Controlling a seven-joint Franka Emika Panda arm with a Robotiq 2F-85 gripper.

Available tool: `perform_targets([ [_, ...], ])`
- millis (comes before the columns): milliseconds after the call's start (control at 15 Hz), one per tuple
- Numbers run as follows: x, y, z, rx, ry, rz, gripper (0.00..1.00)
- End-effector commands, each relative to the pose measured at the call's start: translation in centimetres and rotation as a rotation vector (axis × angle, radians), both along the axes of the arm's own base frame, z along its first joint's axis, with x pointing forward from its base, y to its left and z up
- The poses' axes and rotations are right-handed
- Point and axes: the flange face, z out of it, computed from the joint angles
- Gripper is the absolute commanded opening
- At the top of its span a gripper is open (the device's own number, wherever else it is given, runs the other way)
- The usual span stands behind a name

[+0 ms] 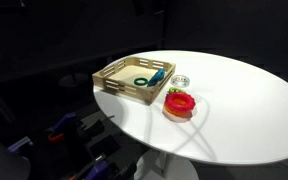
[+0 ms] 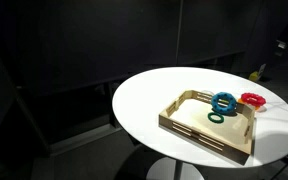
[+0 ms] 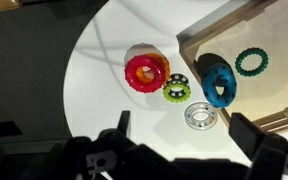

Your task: Put the red ring in the box

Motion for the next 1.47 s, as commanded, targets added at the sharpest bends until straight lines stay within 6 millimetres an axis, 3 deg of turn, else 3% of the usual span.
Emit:
perform_targets([
  [0,0.0,0.0,0.1,0.0,0.001,0.0,1.0],
  [467,0.7,-0.4,0.6,0.012,-0.007,-0.017,1.0],
  [1000,4.1,-2.6,3.9,0.087,-0.057,-0.072,1.0],
  [1400,6.5,-4.8,1.8,0.18,-0.011,-0.118,1.0],
])
